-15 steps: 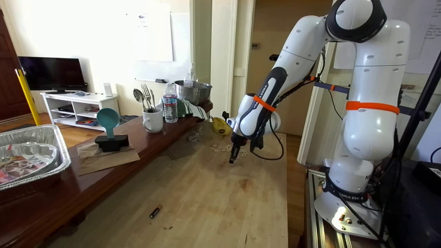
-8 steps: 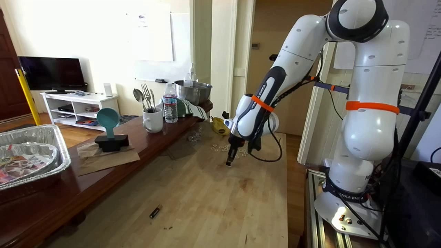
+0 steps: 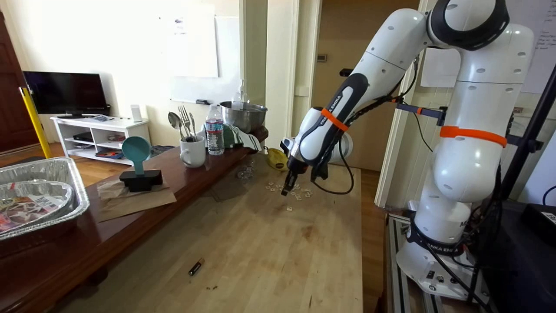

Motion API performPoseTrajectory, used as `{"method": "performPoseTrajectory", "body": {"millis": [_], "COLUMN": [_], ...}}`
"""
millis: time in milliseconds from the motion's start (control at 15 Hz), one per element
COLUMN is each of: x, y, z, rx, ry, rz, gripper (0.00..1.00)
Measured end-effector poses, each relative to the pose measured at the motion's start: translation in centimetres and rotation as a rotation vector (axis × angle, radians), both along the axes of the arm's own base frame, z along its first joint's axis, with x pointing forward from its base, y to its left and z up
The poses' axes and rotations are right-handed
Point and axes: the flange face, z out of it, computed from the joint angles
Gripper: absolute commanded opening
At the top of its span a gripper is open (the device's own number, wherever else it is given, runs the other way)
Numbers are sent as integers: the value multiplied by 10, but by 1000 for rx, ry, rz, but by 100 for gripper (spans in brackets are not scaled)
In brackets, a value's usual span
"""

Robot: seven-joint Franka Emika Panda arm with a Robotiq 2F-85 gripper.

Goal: Form a new word using four tiles

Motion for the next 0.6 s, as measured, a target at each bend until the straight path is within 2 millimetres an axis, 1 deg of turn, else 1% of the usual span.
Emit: {"method": "performPoseTrajectory", "body": {"millis": [200, 600], "x": [-5, -17], "y": [-11, -38], "z": [1, -13], "rx": [-14, -25], "ry": [2, 64], "rz": [13, 49], "gripper": [0, 0]}}
